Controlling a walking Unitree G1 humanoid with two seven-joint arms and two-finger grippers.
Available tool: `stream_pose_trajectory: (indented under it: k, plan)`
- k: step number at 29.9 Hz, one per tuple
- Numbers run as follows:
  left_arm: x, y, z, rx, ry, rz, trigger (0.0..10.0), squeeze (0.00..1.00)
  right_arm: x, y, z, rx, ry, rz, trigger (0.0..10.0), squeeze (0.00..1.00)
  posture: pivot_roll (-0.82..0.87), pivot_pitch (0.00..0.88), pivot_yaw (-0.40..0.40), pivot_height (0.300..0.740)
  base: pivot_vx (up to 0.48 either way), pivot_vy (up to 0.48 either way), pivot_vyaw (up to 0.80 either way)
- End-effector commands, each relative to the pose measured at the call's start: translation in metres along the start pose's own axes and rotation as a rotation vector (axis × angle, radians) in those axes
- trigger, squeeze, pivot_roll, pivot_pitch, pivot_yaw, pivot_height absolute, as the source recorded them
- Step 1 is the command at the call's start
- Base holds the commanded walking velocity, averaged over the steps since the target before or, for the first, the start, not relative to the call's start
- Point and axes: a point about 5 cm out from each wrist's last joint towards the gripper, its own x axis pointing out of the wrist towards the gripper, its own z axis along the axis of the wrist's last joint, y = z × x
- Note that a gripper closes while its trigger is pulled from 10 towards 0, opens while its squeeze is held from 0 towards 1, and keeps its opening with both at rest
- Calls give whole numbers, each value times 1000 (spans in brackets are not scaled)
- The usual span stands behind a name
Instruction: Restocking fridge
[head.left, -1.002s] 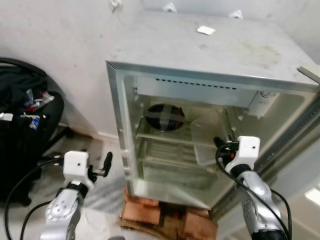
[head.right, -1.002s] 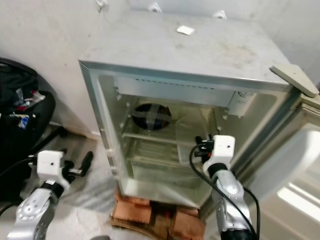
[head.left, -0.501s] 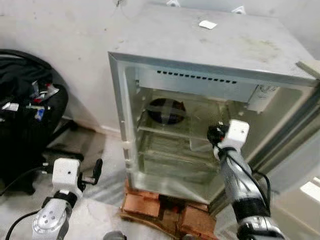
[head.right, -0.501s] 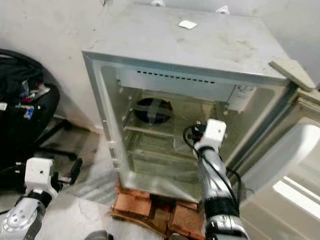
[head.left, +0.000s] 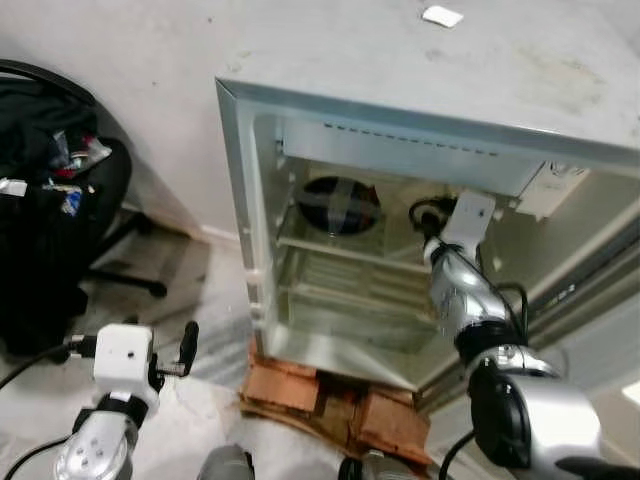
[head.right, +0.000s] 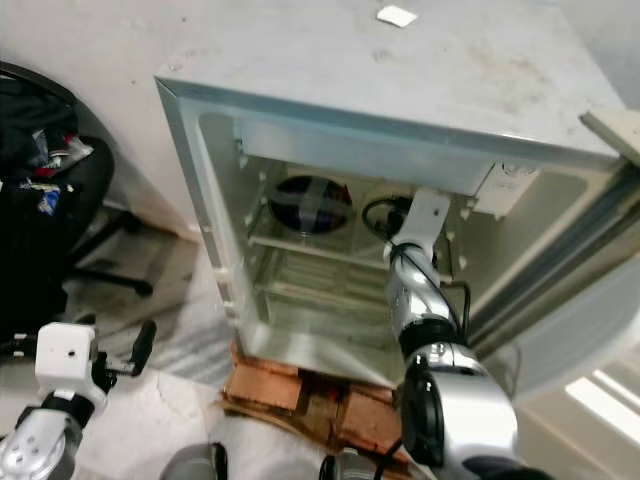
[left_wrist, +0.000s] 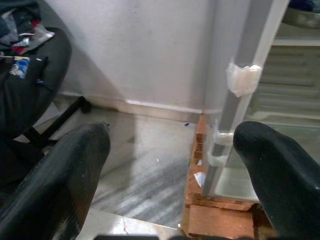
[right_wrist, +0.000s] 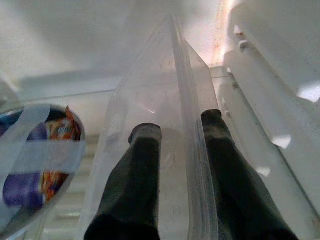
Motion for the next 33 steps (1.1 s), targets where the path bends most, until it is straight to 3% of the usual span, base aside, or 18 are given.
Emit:
stream_pose_trajectory:
  k: [1,2,8,14,21,33]
  plan:
    - [-4,-2,3,10,2,3,10000,0,2,-1,3,18,-7,-11,10000,694,249,219,-87,740,0,0,0]
    - [-4,-2,4,7,3,9,10000,0,2,0,6,12,-14,-8,10000,1000,251,220,-88,740,0,0,0]
    - [-2,3,3,12,3,32,10000,0,5,9,15,-70,-45,38,10000,1000,257,213,-90,740,0,0,0]
    - [-1,-1,7,14,1,28,10000,0,5,8,14,-121,-55,42,10000,1000,256,206,-94,740,0,0,0]
    - [1,-2,5,11,6,29,10000,0,5,-2,19,-250,-112,16,10000,1000,247,190,-97,740,0,0,0]
    - [6,-2,-3,15,22,23,10000,0,5,-24,39,-275,-244,-15,10000,1000,226,138,-96,740,0,0,0]
